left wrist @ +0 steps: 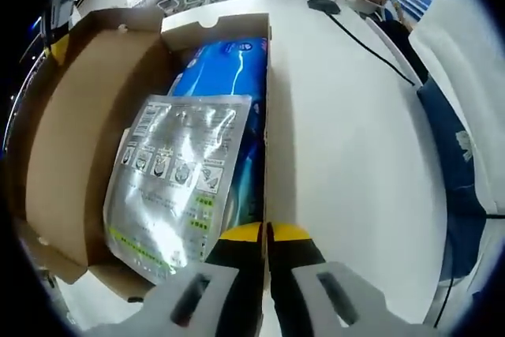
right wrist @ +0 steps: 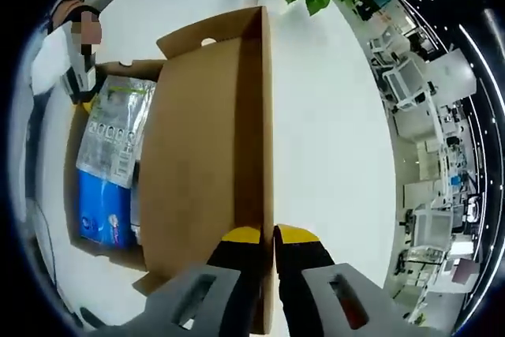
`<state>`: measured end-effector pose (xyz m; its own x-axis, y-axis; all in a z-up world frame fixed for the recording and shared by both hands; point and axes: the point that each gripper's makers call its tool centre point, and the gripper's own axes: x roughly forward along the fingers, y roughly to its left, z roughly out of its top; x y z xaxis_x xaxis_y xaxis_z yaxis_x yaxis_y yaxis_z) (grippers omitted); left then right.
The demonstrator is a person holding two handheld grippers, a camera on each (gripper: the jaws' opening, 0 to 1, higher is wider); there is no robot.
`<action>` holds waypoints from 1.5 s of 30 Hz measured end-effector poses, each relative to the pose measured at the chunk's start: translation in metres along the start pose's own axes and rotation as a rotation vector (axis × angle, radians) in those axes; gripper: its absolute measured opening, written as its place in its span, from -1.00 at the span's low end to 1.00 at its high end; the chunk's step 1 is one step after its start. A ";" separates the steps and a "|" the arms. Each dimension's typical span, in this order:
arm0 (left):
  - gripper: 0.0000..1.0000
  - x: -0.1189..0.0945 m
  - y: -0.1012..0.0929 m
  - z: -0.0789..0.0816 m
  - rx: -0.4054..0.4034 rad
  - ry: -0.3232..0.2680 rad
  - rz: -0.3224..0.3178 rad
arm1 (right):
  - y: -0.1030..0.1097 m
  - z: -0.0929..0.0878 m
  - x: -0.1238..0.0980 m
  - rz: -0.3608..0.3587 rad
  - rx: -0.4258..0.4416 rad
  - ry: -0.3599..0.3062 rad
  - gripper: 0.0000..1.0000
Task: Operate the shoe box by opening the lid, removing the specified soft item, and placing it in the target area until the item is outside and the box remains undamaged.
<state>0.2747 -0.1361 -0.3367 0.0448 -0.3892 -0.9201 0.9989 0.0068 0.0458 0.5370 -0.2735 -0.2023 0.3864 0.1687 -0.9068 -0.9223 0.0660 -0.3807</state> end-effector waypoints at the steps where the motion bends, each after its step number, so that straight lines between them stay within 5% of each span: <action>1: -0.98 0.000 0.000 0.000 -0.002 -0.002 0.000 | 0.002 0.001 0.000 0.022 0.008 0.006 -0.95; 8: -0.98 0.000 0.001 0.001 0.004 0.003 -0.001 | 0.001 -0.001 0.013 0.082 0.060 0.030 -0.95; 19: -0.98 0.001 0.002 0.001 0.001 0.001 0.000 | 0.005 -0.003 0.018 0.137 0.015 0.096 -0.96; 45: -0.98 0.000 0.003 0.002 0.000 -0.012 -0.006 | 0.004 -0.011 0.045 0.274 0.037 0.130 -0.95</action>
<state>0.2777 -0.1384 -0.3356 0.0382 -0.4004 -0.9156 0.9992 0.0040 0.0400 0.5504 -0.2768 -0.2466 0.1184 0.0581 -0.9913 -0.9909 0.0712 -0.1142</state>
